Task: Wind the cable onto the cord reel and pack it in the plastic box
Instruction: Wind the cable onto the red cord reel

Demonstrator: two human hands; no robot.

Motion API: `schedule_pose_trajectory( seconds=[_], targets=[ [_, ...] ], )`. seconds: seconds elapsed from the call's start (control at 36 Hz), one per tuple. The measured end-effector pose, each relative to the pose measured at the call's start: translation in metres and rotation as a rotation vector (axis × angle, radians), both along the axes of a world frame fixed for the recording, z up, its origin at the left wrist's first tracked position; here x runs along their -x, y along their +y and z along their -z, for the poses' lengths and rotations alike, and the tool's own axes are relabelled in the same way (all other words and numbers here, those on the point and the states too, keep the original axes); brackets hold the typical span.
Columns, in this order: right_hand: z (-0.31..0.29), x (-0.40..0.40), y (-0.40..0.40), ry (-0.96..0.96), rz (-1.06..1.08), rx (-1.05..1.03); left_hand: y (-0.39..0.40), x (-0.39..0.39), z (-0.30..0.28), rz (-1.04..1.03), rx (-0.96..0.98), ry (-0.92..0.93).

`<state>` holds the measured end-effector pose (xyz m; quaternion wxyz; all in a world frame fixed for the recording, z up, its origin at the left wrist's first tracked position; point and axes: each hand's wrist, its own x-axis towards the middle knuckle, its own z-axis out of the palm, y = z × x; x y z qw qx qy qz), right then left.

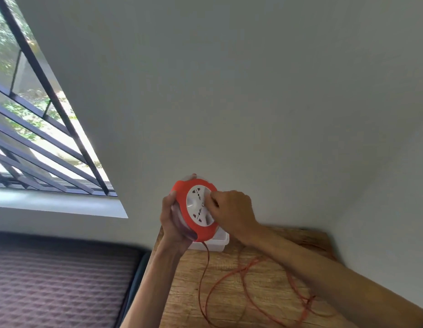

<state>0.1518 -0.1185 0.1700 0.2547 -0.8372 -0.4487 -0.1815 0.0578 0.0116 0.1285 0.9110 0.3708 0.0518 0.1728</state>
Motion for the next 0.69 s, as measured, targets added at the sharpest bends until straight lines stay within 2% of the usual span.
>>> schedule_pose_trajectory(
  seconds=[0.06, 0.08, 0.14, 0.22, 0.5, 0.69],
  targets=[
    [0.005, -0.008, -0.010, -0.411, -0.294, 0.134, 0.006, 0.002, 0.000, -0.009, 0.024, 0.013],
    [0.008, -0.013, -0.015, -0.499, -0.430, 0.229, 0.008, 0.003, -0.001, -0.003, 0.020, 0.017],
    [0.010, -0.024, -0.022, -0.539, -0.530, 0.361, 0.012, 0.006, -0.001, 0.026, 0.000, 0.014],
    [-0.002, -0.034, -0.027, -0.597, -0.523, 0.403, 0.014, 0.009, 0.001, 0.063, 0.004, 0.040],
    [-0.024, -0.058, -0.030, -0.679, -0.834, 0.562, 0.008, 0.010, 0.013, 0.193, 0.092, 0.150],
    [-0.029, -0.066, -0.023, -0.850, -0.874, 0.563, 0.010, 0.011, 0.011, 0.299, 0.063, 0.179]
  ],
)
